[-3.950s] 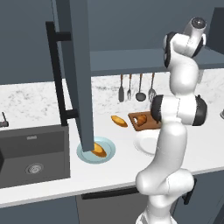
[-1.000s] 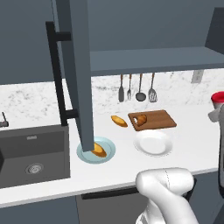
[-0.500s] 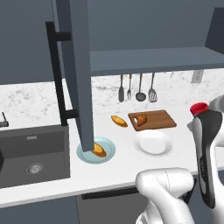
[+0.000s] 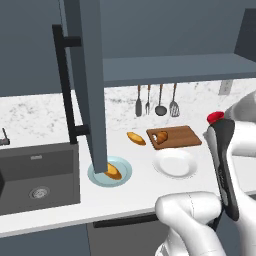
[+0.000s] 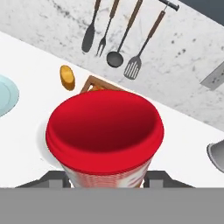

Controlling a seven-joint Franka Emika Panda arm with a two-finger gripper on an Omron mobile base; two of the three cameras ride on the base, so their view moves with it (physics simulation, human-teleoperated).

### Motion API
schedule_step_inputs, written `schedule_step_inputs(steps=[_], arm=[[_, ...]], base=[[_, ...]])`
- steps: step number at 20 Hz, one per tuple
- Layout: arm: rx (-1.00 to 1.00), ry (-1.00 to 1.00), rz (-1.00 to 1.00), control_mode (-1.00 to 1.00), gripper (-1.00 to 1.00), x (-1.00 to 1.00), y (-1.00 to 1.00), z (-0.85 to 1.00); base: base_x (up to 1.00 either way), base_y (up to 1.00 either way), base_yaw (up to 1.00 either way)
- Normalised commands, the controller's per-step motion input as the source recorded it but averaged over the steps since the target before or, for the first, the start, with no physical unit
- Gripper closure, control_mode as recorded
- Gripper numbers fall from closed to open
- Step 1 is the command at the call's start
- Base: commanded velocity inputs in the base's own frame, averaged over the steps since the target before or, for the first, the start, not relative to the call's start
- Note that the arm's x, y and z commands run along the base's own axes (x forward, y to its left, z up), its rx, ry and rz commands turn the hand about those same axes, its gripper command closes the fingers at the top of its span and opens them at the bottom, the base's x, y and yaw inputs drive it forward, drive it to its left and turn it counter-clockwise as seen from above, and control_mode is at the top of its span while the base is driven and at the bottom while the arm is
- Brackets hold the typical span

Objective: From the different types of pastries on the counter, select a croissant and place it on the cutting board. Then retrieve a jar of jam from the cabinet and place it alongside the croissant on the cutting board.

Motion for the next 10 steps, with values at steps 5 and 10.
schedule_step_inputs(steps=[5,10], arm=[[0.03,-0.11,-0.04,-1.0,1.0,0.53,0.0,-0.58],[0.1,-0.11,-0.09,-1.0,1.0,0.44,-0.02,-0.38]], base=[[0.0,0.0,0.0],[0.0,0.0,0.0]])
